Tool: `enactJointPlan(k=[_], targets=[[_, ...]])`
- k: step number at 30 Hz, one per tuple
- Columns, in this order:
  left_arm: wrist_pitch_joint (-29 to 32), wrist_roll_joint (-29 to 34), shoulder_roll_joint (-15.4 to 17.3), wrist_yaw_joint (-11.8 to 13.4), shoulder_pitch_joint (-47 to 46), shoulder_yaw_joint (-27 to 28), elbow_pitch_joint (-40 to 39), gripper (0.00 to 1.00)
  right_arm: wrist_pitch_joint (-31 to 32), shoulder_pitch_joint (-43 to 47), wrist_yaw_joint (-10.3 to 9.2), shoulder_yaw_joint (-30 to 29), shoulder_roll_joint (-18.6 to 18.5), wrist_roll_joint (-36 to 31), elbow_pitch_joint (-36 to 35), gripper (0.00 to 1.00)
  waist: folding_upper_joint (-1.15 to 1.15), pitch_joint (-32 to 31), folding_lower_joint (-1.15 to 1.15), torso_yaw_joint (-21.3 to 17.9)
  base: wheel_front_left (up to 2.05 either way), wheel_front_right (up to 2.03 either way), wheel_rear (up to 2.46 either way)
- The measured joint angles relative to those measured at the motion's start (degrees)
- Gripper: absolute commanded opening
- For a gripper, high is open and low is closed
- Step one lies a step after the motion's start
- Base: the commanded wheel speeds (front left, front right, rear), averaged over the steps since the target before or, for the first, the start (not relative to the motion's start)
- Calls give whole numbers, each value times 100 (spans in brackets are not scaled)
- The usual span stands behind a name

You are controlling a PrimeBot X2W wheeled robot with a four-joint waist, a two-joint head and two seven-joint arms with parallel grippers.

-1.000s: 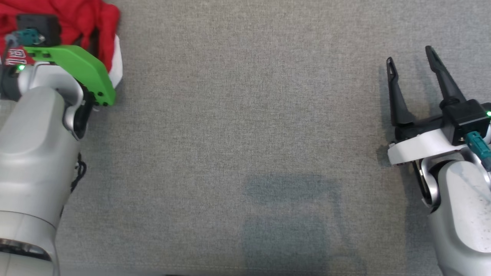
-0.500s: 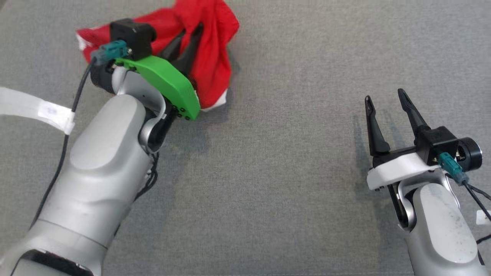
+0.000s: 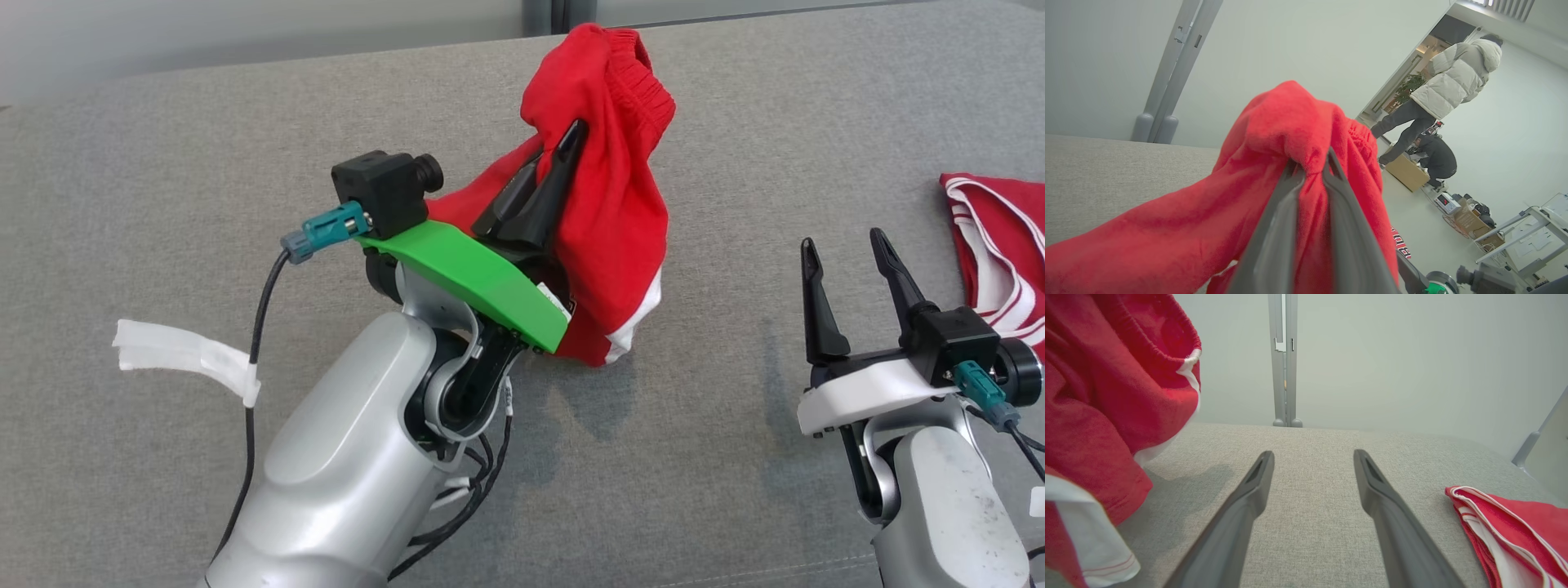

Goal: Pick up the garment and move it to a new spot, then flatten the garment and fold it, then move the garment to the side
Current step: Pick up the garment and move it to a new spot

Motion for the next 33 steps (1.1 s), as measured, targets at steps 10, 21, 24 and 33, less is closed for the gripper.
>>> enactJointPlan(k=[10, 21, 24, 33], targets=[[-458, -204, 57, 345, 548, 123, 634, 0, -1, -24, 0, 16, 3, 57, -108, 100, 0, 234, 0, -197, 0, 0, 0], [-755, -29, 124, 38, 530, 35, 2172, 21, -1, -102, 0, -73, 8, -111, -102, 100, 0, 445, 0, 24, 0, 0, 0], [-802, 49, 141, 69, 509, -30, 2390, 100, -1, -98, -1, -43, 8, -111, -60, 100, 0, 341, 0, 70, 0, 0, 0], [-681, 318, 539, 322, 499, -149, 2381, 100, -1, 83, 0, -71, 9, -87, 23, 100, 0, -64, 0, 168, 0, 0, 0]])
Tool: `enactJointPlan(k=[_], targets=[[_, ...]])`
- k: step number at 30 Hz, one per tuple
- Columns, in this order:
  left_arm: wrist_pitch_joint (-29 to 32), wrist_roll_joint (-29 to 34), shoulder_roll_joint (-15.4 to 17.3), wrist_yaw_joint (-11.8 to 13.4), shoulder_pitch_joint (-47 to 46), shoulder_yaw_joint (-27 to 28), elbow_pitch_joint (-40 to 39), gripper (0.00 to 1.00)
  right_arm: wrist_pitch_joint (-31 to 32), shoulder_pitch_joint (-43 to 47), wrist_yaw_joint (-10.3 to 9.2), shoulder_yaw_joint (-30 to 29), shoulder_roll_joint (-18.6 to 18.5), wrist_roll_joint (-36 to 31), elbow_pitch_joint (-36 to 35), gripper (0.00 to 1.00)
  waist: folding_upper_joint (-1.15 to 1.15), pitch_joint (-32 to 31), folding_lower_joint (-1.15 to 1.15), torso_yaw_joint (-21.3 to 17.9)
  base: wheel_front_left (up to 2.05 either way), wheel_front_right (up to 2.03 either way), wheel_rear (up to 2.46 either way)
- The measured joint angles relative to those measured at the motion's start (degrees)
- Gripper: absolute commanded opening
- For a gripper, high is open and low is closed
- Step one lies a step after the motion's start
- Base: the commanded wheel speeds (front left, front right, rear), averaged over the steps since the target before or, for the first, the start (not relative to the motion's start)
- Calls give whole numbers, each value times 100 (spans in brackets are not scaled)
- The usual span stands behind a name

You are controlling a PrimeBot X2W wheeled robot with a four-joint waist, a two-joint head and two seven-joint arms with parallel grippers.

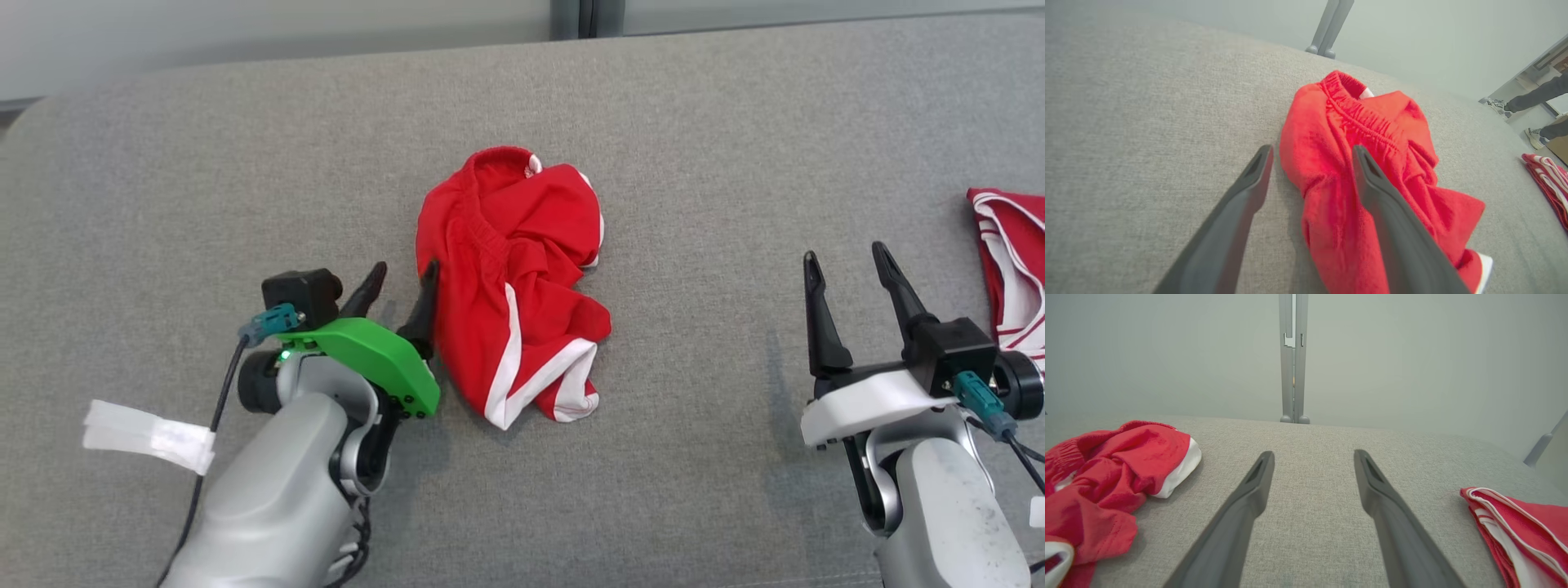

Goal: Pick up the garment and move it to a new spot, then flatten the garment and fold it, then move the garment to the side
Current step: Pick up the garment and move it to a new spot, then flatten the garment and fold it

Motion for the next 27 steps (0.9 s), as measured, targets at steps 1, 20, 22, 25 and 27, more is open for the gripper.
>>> enactJointPlan(k=[1, 20, 22, 25, 27], targets=[[43, 64, 101, 51, -4, -45, -119, 100, 1, 38, 0, -10, 0, 0, 2, 100, 0, -47, 0, 8, 0, 0, 0], [1555, 979, 656, 88, -859, -1090, -1794, 100, 0, 16, -1, 366, 0, 285, 56, 100, 0, -51, 0, -612, 0, 0, 0], [1607, 968, 711, 31, -862, -1118, -1611, 100, 0, 16, -1, 353, 0, 331, 56, 100, 0, 8, 0, -737, 0, 0, 0], [1766, 993, 892, -38, -875, -1211, -1287, 100, 0, 18, -1, 313, -4, 375, 54, 100, 0, 105, 0, -906, 0, 0, 0], [1840, 1022, 1010, -80, -883, -1246, -1116, 100, 0, 20, -1, 289, -1, 399, 46, 100, 0, 169, 0, -994, 0, 0, 0]])
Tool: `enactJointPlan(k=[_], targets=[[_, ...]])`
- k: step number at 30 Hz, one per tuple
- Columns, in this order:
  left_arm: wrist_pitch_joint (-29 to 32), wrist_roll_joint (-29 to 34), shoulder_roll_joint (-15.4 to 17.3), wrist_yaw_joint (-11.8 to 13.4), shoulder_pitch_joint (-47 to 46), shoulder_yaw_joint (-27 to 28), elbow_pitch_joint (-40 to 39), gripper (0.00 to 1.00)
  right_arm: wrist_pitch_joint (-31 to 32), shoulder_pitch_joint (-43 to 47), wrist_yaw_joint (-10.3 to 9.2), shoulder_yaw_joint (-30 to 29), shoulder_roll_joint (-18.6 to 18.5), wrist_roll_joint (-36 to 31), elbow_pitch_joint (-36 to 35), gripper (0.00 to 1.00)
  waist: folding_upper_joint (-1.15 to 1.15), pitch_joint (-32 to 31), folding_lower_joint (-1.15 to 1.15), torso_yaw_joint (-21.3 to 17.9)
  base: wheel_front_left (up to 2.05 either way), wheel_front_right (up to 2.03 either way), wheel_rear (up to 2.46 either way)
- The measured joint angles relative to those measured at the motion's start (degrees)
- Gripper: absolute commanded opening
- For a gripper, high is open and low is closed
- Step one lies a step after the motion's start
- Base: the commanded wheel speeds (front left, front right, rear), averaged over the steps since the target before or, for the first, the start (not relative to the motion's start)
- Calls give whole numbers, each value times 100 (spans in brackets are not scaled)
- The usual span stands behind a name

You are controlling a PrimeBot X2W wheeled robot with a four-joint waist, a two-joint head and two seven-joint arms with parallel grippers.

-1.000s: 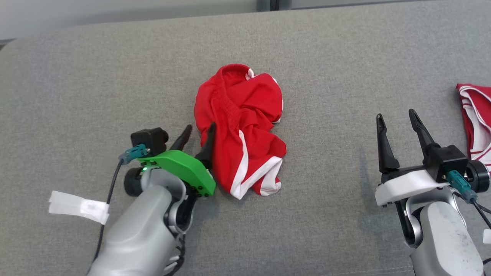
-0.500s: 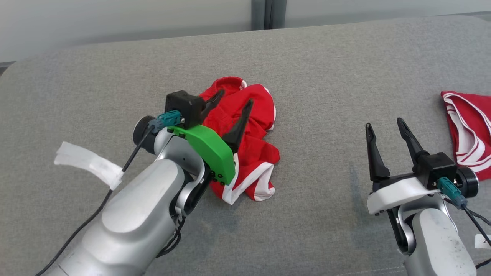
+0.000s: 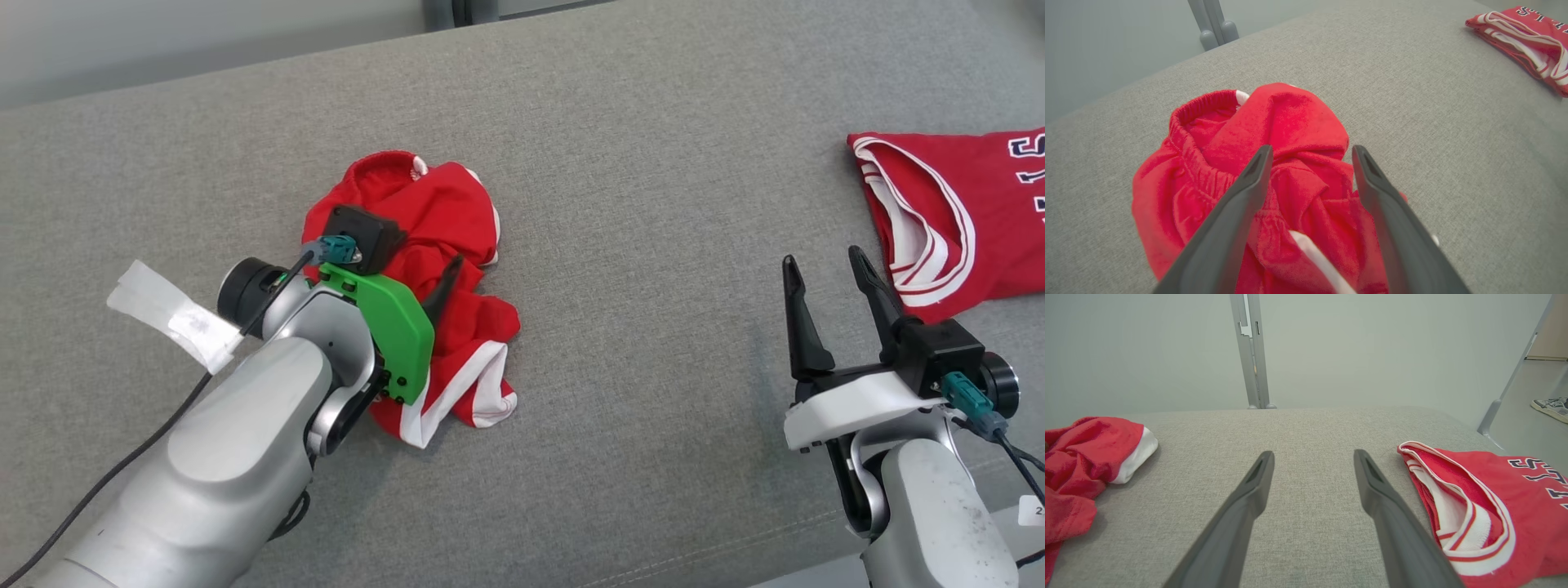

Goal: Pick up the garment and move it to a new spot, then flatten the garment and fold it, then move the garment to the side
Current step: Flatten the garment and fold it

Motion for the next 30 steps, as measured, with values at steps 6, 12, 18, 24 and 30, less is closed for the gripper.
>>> enactJointPlan(k=[6, 12, 18, 24, 30], targets=[[174, 18, 224, -99, -35, -82, 214, 100, 0, 47, 0, -132, -1, 5, -16, 100, 0, 124, 0, -88, 0, 0, 0], [290, 27, 390, -120, -30, -134, 101, 100, 0, 85, 0, -194, 2, -49, 13, 100, 0, 78, 0, 86, 0, 0, 0], [375, 32, 508, -74, 6, -152, -86, 100, 0, 85, 1, -201, 2, -93, 29, 100, 0, 28, 0, 264, 0, 0, 0], [501, 12, 681, -43, 171, -210, -149, 100, 0, 83, 1, -191, 2, -121, 36, 100, 0, 8, 0, 400, 0, 0, 0], [567, -1, 720, -51, 216, -288, -208, 100, 0, 81, 0, -202, 2, -143, 40, 100, 0, 35, 0, 432, 0, 0, 0]])
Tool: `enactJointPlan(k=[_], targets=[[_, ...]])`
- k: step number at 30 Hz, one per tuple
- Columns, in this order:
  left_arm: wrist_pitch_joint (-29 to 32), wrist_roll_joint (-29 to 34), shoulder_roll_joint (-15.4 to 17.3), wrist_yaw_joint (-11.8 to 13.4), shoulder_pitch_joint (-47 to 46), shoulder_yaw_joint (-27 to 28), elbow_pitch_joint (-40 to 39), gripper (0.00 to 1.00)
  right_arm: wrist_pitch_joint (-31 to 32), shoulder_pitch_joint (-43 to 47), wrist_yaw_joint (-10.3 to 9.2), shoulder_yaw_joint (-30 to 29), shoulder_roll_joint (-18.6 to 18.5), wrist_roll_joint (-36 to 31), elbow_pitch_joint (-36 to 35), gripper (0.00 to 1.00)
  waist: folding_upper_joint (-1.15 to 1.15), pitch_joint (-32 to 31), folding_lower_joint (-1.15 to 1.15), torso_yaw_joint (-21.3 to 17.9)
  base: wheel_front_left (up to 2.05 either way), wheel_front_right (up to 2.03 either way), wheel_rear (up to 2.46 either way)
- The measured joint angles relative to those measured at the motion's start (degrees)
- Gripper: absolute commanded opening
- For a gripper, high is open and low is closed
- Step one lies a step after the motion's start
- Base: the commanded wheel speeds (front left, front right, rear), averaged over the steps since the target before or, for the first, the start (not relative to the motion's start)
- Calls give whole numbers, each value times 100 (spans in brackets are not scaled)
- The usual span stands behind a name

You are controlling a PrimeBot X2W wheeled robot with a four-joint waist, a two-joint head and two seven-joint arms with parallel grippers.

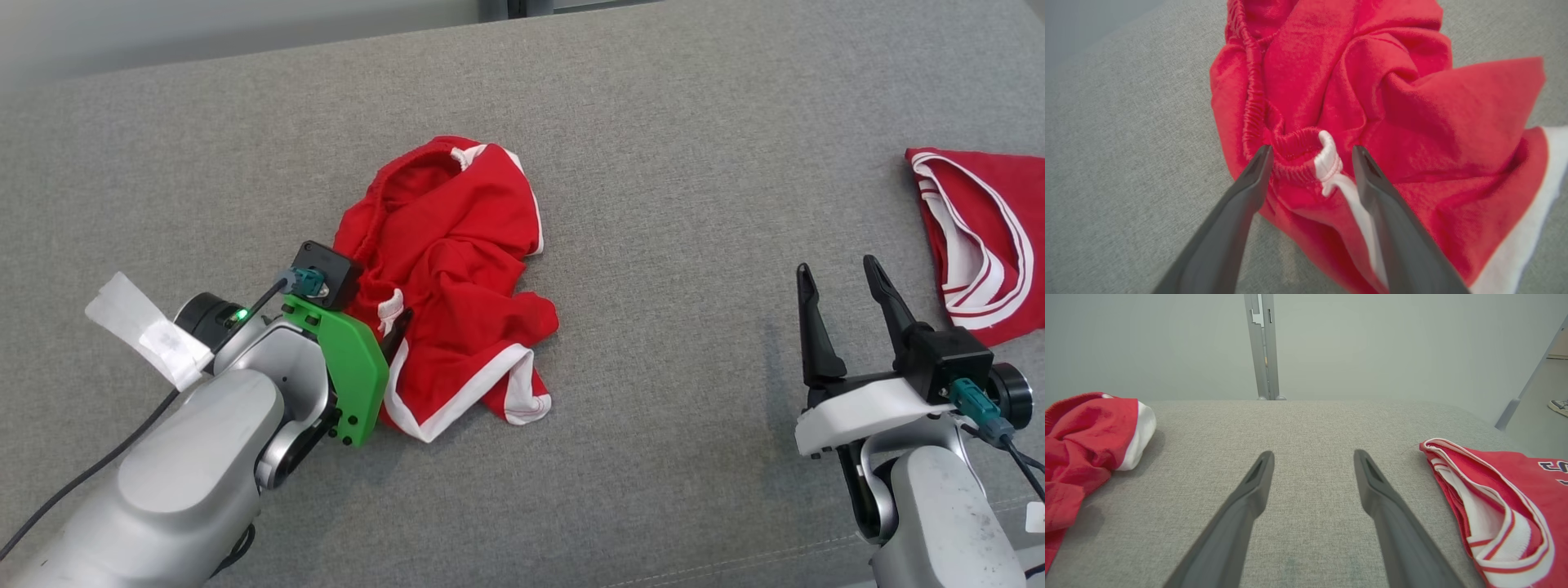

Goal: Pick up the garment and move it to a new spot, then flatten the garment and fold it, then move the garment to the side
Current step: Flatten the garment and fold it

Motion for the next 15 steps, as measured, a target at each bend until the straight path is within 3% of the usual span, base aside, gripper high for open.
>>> enactJointPlan(k=[1, 2, 4, 15], targets=[[10, -1, 3, -7, 0, -11, -9, 100, 0, -2, 0, -1, 0, 0, 5, 100, 0, 2, 0, -1, 0, 0, 0], [48, -5, 9, -23, 1, -22, -14, 75, 0, -4, 1, -1, 0, 0, 12, 100, 0, 2, 0, -4, 0, 0, 0], [114, -23, 26, -48, 5, -41, -23, 3, 0, -13, 1, 0, 0, 0, 22, 100, 0, 2, 0, -12, 0, 0, 0], [659, -324, 224, -180, 125, -158, -432, 0, 0, -13, 1, -53, -1, 11, 47, 100, 0, -51, 0, -64, 0, 0, 0]])
